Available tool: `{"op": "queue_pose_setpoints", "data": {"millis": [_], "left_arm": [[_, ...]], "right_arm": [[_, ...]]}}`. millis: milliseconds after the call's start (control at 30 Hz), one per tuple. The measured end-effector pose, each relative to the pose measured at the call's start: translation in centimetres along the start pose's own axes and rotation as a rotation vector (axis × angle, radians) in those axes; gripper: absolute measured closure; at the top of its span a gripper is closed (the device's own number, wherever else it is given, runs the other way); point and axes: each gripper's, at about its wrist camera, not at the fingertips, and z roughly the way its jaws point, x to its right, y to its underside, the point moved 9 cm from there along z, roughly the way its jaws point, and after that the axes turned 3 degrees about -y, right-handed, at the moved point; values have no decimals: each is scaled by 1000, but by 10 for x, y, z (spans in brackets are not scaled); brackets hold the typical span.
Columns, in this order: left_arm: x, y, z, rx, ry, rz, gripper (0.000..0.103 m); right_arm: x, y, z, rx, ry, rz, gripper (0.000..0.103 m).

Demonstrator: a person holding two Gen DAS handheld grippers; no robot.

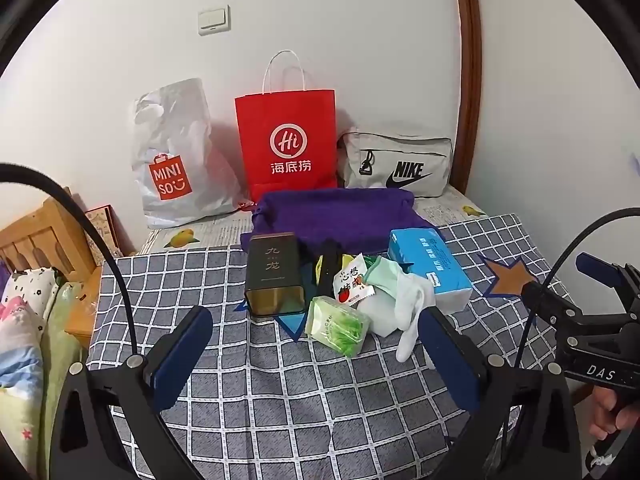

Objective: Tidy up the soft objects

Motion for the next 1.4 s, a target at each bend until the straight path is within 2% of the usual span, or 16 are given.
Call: {"op": "queue_pose_setpoints", "data": {"millis": [233,1400], "left_arm": [[-4,0,0,1,-9,-11,0],[-16,0,0,-16,-39,-15,0]], "right_arm": [[-6,1,-1,-3,-22,-3,0],[-6,-4,-11,4,-10,3,0]]}}
